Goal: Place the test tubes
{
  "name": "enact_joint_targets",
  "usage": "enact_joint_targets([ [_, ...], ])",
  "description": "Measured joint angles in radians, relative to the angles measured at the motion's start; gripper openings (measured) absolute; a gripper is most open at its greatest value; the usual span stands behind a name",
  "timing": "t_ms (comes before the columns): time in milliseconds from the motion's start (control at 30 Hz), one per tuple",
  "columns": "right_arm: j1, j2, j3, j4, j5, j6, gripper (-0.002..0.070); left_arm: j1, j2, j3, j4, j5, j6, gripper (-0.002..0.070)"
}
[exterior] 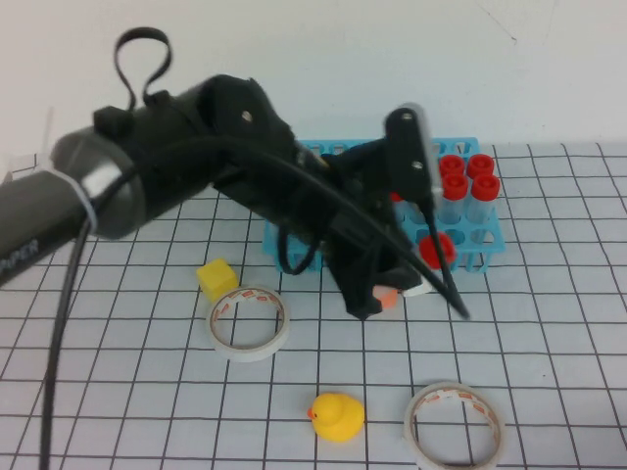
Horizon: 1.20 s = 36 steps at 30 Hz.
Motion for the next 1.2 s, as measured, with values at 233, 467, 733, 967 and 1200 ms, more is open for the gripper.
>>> enact_joint_targets([
  [233,0.0,0.0,0.0,0.01,0.0,0.0,-0.0001,0.21,-0.024,0.123,-0.399,0.251,0.124,0.0214],
  [467,0.0,0.0,0.0,0.012,-0.006,-0.015,-0.0001,0.47,-0.163,0.46,-0.86,0.346,0.599,0.0214],
  [733,0.0,0.0,0.0,0.016,-0.01,-0.043,-0.0001,0.504,-0.287,0.68,-1.005,0.351,0.943,0.0214],
  [967,0.0,0.0,0.0,0.016,-0.01,-0.047,-0.0001,0.504,-0.255,0.688,-1.014,0.349,0.963,0.0214],
  [1200,0.0,0.0,0.0,0.016,-0.01,-0.049,-0.0001,0.504,-0.172,0.688,-1.02,0.347,1.063,0.0214],
])
